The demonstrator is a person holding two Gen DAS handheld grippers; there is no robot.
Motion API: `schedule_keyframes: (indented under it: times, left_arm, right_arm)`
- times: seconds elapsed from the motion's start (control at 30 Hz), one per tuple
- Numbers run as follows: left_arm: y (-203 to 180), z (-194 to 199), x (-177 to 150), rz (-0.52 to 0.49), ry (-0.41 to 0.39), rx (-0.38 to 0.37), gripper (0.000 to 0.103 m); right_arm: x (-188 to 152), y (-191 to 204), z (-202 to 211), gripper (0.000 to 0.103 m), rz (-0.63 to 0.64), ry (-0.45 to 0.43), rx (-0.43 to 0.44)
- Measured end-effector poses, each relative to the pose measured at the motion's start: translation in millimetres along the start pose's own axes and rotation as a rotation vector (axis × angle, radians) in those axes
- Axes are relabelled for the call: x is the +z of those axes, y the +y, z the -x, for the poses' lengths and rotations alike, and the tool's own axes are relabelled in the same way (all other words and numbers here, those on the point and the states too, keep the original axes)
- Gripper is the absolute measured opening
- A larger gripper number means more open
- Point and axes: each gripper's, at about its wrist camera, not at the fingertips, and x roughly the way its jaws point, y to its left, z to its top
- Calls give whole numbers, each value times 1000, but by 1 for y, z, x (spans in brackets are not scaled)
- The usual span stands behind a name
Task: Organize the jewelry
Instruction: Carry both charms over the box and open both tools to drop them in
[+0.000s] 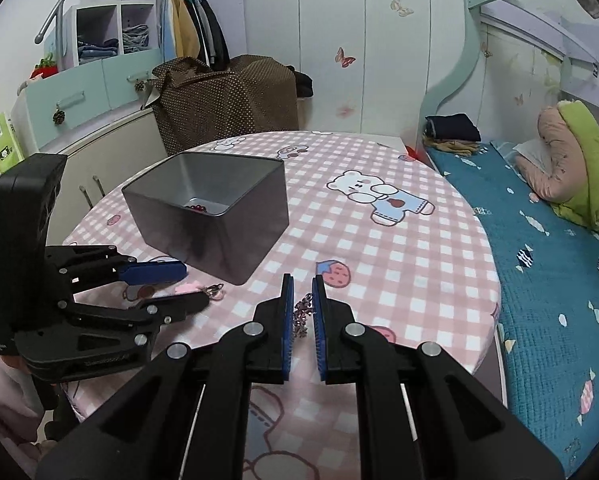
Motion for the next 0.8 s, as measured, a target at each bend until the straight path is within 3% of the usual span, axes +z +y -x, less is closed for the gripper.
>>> schedule_keyframes:
  times: [0.1,0.53,0.8]
  left_arm:
    - [-1,0,-1,-13,-4,-6,16]
    - [0,8,-9,-15,-19,-1,16]
    - [4,29,-4,2,-72,16,16]
  right_arm:
    - [0,-1,0,9,5,2,4]
    - [0,-2,1,9,-12,-6,9]
    - [6,4,5,9,-28,-26,17]
